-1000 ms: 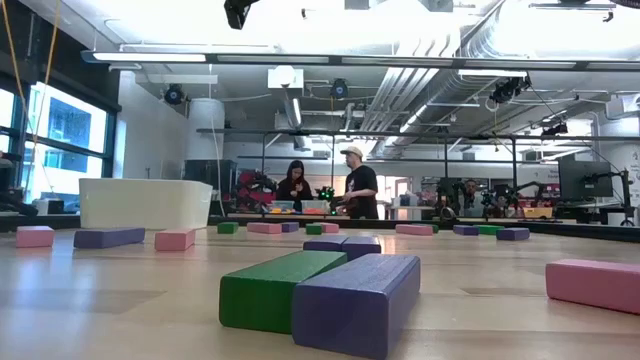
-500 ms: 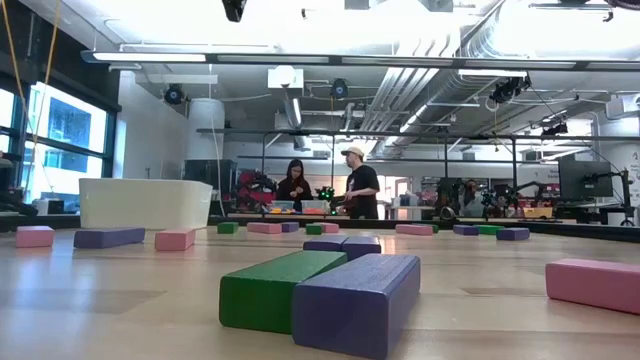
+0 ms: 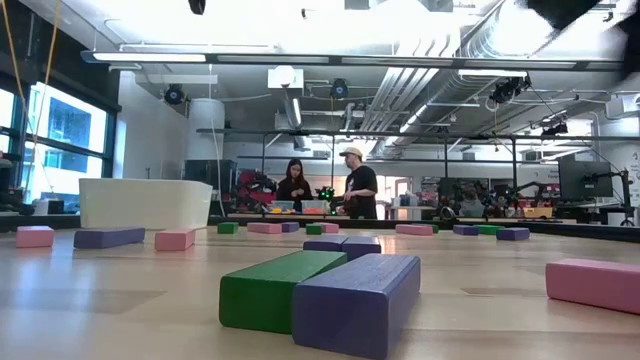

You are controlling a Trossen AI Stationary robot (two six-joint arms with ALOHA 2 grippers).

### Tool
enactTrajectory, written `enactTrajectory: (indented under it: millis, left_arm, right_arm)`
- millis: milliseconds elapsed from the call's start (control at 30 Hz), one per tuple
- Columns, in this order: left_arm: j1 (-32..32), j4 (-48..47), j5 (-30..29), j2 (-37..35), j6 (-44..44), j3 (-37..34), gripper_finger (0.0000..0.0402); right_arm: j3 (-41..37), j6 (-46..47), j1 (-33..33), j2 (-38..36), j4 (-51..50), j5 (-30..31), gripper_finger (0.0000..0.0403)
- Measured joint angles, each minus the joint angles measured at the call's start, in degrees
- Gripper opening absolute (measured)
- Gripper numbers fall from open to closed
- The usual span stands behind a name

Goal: Sort blocks
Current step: Put the green block into the black transparent bin

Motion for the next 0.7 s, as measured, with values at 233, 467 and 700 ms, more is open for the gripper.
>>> enactTrajectory:
  millis: [233,467,700]
  left_arm:
    - [1.6,0.2,1.5,3.6,-0.5,0.0,0.0217]
    - [4.6,3.2,1.5,7.3,-1.9,0.0,0.0217]
    - [8.1,10.4,-2.7,10.1,-7.2,0.0,0.0217]
  right_arm:
    - [-0.8,-20.1,-29.0,0.1,-7.3,7.9,0.0208]
    - [-2.4,-46.2,-59.0,1.1,-10.5,12.8,0.0208]
    - [-11.7,-64.5,-77.3,1.2,2.2,3.0,0.0208]
